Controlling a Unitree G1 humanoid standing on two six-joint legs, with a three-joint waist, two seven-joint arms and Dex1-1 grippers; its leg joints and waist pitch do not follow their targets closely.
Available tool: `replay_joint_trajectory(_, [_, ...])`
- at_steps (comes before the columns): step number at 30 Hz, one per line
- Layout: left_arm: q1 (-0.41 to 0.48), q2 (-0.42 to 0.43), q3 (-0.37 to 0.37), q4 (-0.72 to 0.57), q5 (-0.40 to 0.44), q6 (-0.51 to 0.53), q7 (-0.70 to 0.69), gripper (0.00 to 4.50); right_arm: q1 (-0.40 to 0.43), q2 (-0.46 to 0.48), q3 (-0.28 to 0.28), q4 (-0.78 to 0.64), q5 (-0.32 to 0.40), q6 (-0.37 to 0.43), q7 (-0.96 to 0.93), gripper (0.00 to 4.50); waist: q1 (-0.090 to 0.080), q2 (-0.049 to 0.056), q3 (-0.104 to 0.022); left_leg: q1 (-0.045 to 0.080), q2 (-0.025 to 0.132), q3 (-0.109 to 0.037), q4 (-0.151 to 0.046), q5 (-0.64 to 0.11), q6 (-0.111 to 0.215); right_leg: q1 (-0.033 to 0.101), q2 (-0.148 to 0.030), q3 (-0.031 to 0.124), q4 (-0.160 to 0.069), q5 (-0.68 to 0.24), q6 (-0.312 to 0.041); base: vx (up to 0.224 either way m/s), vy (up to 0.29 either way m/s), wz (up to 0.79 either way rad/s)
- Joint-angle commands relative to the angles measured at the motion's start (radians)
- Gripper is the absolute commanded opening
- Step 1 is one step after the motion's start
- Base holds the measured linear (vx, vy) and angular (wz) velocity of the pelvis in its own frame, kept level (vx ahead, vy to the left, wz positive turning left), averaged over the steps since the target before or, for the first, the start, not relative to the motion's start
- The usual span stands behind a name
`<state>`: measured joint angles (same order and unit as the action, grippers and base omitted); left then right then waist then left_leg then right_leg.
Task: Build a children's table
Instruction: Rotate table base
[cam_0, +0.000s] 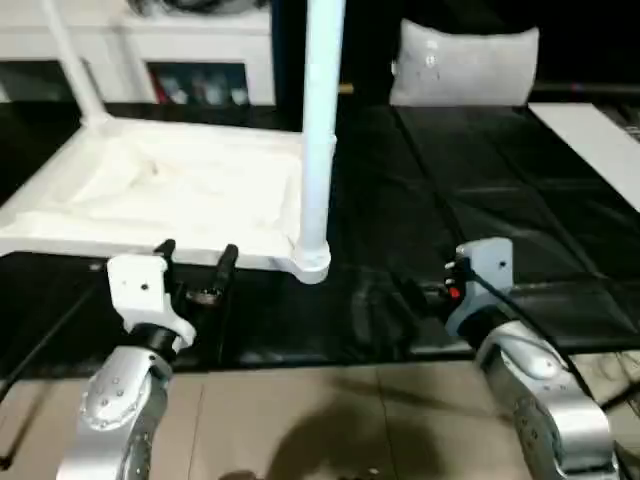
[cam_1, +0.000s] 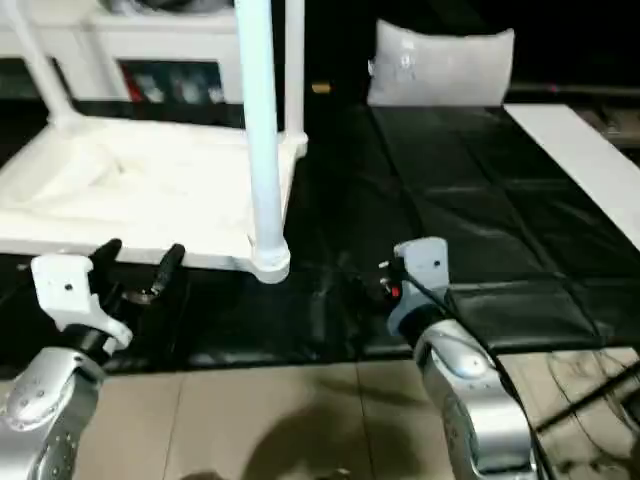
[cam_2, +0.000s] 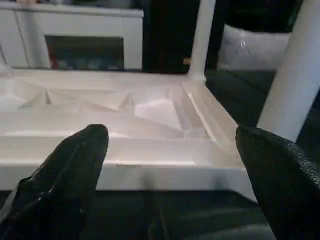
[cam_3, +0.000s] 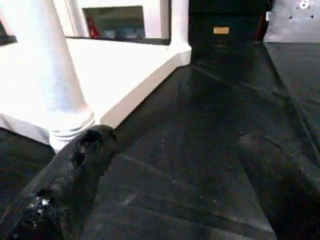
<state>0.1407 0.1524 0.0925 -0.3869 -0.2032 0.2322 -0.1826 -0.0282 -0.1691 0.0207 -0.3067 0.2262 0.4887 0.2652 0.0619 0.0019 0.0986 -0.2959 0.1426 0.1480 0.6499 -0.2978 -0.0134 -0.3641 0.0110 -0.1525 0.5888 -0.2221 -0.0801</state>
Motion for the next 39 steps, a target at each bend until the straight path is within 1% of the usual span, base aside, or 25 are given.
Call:
replay_joint_trajectory(1, [0.003,0.009,0.009,-0.022,-0.012,0.017,0.001,4.48,-0.003,0.003,0.0,-0.007,0.013,-0.017,0.015,4.5,0.002,0.031,-0.049,0.041,0.239,-0.107,-0.164,-0.513,0.08,0.078,-0.115,0.005,-0.016,-0.509,0.246,-0.098,0.016,-0.01])
replay_joint_trajectory(2, [0.005,0.01,0.011,-0.024,-0.014,0.02,0.002,4.48,-0.004,0.003,0.001,-0.006,0.012,-0.017,0.016,4.5,0.01,0.035,-0.028,-0.004,0.236,-0.07,-0.24,-0.717,0.019,0.039,-0.098,0.033,0.149,-0.173,0.073,-0.098,0.016,-0.01])
replay_joint_trajectory(3, [0.01,0.012,0.015,-0.027,-0.016,0.022,0.002,4.48,-0.006,-0.004,0.008,-0.005,0.019,-0.014,0.034,4.5,0.014,0.043,-0.017,-0.001,0.199,-0.037,-0.254,-0.811,0.003,0.028,-0.088,0.031,0.17,-0.153,0.037,0.0,0.0,0.0])
replay_joint_trajectory(4, [0.014,0.012,0.018,-0.03,-0.017,0.024,0.002,4.48,-0.009,-0.013,0.018,-0.002,0.011,-0.016,0.043,4.5,0.024,-0.001,-0.013,-0.078,0.104,-0.064,-0.214,-0.814,0.031,0.096,-0.118,0.1,0.142,-0.239,0.071,0.013,-0.051,0.28])
replay_joint_trajectory(5, [0.016,0.013,0.02,-0.032,-0.019,0.026,0.002,4.48,-0.011,-0.016,0.024,0.0,0.007,-0.02,0.046,4.5,0.021,-0.047,-0.047,-0.053,0.008,-0.048,-0.076,-0.449,0.069,0.107,-0.195,0.177,-0.011,-0.7,0.215,0.013,-0.051,0.28])
replay_joint_trajectory(6, [0.018,0.013,0.021,-0.034,-0.019,0.028,0.001,4.48,-0.012,-0.017,0.028,0.003,0.002,-0.023,0.047,4.5,0.026,-0.029,-0.028,-0.093,0.024,-0.069,0.037,-0.251,0.085,0.109,-0.342,0.191,-0.137,-0.943,0.18,0.031,-0.086,0.49])
replay_joint_trajectory(8, [0.02,0.011,0.025,-0.036,-0.018,0.031,0.002,4.48,-0.012,-0.018,0.037,0.004,0.003,-0.036,0.054,4.5,0.047,-0.032,-0.047,-0.149,0.032,-0.08,0.086,0.013,0.091,0.158,-0.343,0.164,-0.139,-0.755,0.105,0.061,-0.046,0.55])
replay_joint_trajectory(9, [0.021,0.011,0.026,-0.037,-0.019,0.032,0.003,4.48,-0.01,-0.014,0.037,0.004,0.009,-0.037,0.057,4.5,0.035,-0.004,-0.05,-0.09,0.054,-0.065,0.023,0.059,0.042,0.127,-0.257,0.138,-0.117,-0.621,0.006,0.08,0.0,0.53])
replay_joint_trajectory(10, [0.021,0.012,0.027,-0.038,-0.019,0.033,0.003,4.48,-0.008,-0.012,0.038,0.004,0.011,-0.039,0.06,4.5,0.041,0.02,-0.056,-0.068,0.06,-0.043,-0.049,0.139,0.03,0.151,-0.172,0.072,-0.099,-0.451,-0.084,0.123,0.046,0.36])
replay_joint_trajectory(11, [0.022,0.013,0.026,-0.038,-0.02,0.033,0.004,4.48,-0.007,-0.012,0.039,0.004,0.011,-0.04,0.061,4.5,0.021,0.04,-0.061,-0.007,0.098,-0.075,-0.107,0.012,0.066,0.103,-0.098,0.044,-0.035,-0.311,-0.082,0.123,0.046,0.36])
replay_joint_trajectory(13, [0.023,0.017,0.025,-0.037,-0.024,0.035,0.007,4.48,-0.003,-0.013,0.042,0.004,0.007,-0.047,0.068,4.5,-0.015,0.046,-0.093,0.119,0.184,-0.191,-0.121,0.027,0.273,-0.01,-0.083,0.071,0.102,-0.187,0.006,0.177,0.047,0.15])
replay_joint_trajectory(15, [0.023,0.014,0.025,-0.037,-0.022,0.038,0.007,4.48,-0.003,-0.016,0.044,0.007,0.007,-0.053,0.07,4.5,-0.021,0.032,-0.103,0.117,0.185,-0.196,-0.09,0.342,0.487,-0.084,-0.102,0.098,0.155,-0.125,0.131,0.168,0.015,0.08])
replay_joint_trajectory(16, [0.023,0.013,0.025,-0.037,-0.021,0.039,0.007,4.48,-0.004,-0.017,0.044,0.007,0.008,-0.055,0.069,4.5,-0.025,0.017,-0.093,0.065,0.157,-0.141,-0.105,0.386,0.511,-0.09,-0.105,0.11,0.154,-0.043,0.158,0.107,-0.028,0.1])
replay_joint_trajectory(18, [0.022,0.012,0.024,-0.036,-0.019,0.04,0.006,4.48,-0.004,-0.019,0.044,0.008,0.006,-0.059,0.067,4.5,-0.03,-0.037,-0.081,-0.017,0.027,-0.033,-0.086,0.119,0.362,-0.022,-0.125,0.158,0.0,0.098,0.09,0.1,-0.062,0.09])
replay_joint_trajectory(19, [0.022,0.012,0.022,-0.035,-0.018,0.039,0.005,4.48,-0.004,-0.019,0.042,0.01,0.004,-0.062,0.065,4.5,-0.006,-0.064,-0.078,-0.061,-0.042,-0.013,-0.017,-0.082,0.241,0.06,-0.204,0.248,-0.073,-0.189,0.026,0.083,-0.093,-0.05])
replay_joint_trajectory(20, [0.022,0.012,0.021,-0.034,-0.017,0.039,0.004,4.48,-0.004,-0.018,0.039,0.014,0.002,-0.065,0.063,4.5,0.007,-0.06,-0.075,-0.085,-0.016,-0.044,0.023,-0.07,0.187,0.103,-0.277,0.279,-0.097,-0.334,-0.038,0.083,-0.093,-0.05])
replay_joint_trajectory(21, [0.021,0.011,0.021,-0.033,-0.017,0.039,0.003,4.48,-0.005,-0.016,0.035,0.018,-0.002,-0.069,0.058,4.5,0.016,-0.056,-0.077,-0.103,-0.005,-0.06,0.044,0.006,0.097,0.12,-0.263,0.265,-0.095,-0.438,-0.104,0.07,-0.067,-0.12])
replay_joint_trajectory(24, [0.02,0.011,0.02,-0.031,-0.019,0.038,0.003,4.48,-0.006,-0.013,0.028,0.025,-0.006,-0.074,0.051,4.5,0.009,-0.005,-0.055,-0.067,0.03,-0.047,-0.06,0.068,0.043,0.087,-0.182,0.168,-0.112,-0.502,-0.166,0.079,-0.037,-0.05])
replay_joint_trajectory(25, [0.021,0.01,0.017,-0.027,-0.021,0.034,-0.001,4.48,-0.006,-0.015,0.027,0.025,-0.006,-0.075,0.049,4.5,-0.008,0.012,-0.047,-0.065,0.054,-0.048,-0.12,-0.09,0.027,0.085,-0.126,0.133,-0.092,-0.502,-0.121,0.082,0.052,-0.01])
replay_joint_trajectory(29, [0.024,0.008,0.011,-0.022,-0.017,0.029,-0.007,4.48,0.001,-0.02,0.028,0.026,-0.008,-0.084,0.049,4.5,-0.047,0.031,-0.075,0.038,0.098,-0.102,-0.152,-0.184,0.128,0.033,-0.09,0.099,-0.013,-0.138,-0.142,0.106,0.055,0.03])
replay_joint_trajectory(31, [0.025,0.01,0.008,-0.02,-0.015,0.028,-0.008,4.48,0.003,-0.019,0.027,0.027,-0.012,-0.09,0.049,4.5,-0.048,0.009,-0.084,-0.002,0.052,-0.071,-0.118,-0.016,0.262,0.077,-0.126,0.122,-0.032,0.015,-0.171,0.083,0.043,0.06])
replay_joint_trajectory(33, [0.025,0.012,0.007,-0.02,-0.016,0.027,-0.01,4.48,0.003,-0.019,0.026,0.029,-0.015,-0.096,0.049,4.5,-0.02,-0.008,-0.096,-0.089,-0.003,-0.038,-0.07,0.135,0.279,0.162,-0.151,0.163,-0.06,0.052,-0.17,0.029,0.016,0.03])
replay_joint_trajectory(34, [0.024,0.012,0.007,-0.019,-0.016,0.026,-0.011,4.48,0.003,-0.02,0.026,0.032,-0.019,-0.103,0.049,4.5,-0.015,-0.001,-0.097,-0.094,0.01,-0.041,-0.072,0.172,0.254,0.164,-0.148,0.154,-0.062,0.003,-0.171,0.076,0.031,0.05])
replay_joint_trajectory(37, [0.018,0.014,0.004,-0.01,-0.011,0.025,-0.012,4.48,0.001,-0.022,0.024,0.038,-0.02,-0.107,0.051,4.5,-0.041,0.019,-0.109,0.023,0.056,-0.1,-0.088,0.39,0.35,0.068,-0.077,0.09,0.009,0.062,-0.133,0.092,0.009,0.07])
replay_joint_trajectory(39, [0.012,0.02,-0.001,-0.002,-0.004,0.024,-0.017,4.48,-0.002,-0.026,0.017,0.046,-0.015,-0.111,0.051,4.5,-0.05,0.013,-0.106,0.078,0.097,-0.143,-0.059,0.552,0.449,-0.026,-0.109,0.11,0.033,0.063,-0.065,0.101,0.0,0.08])
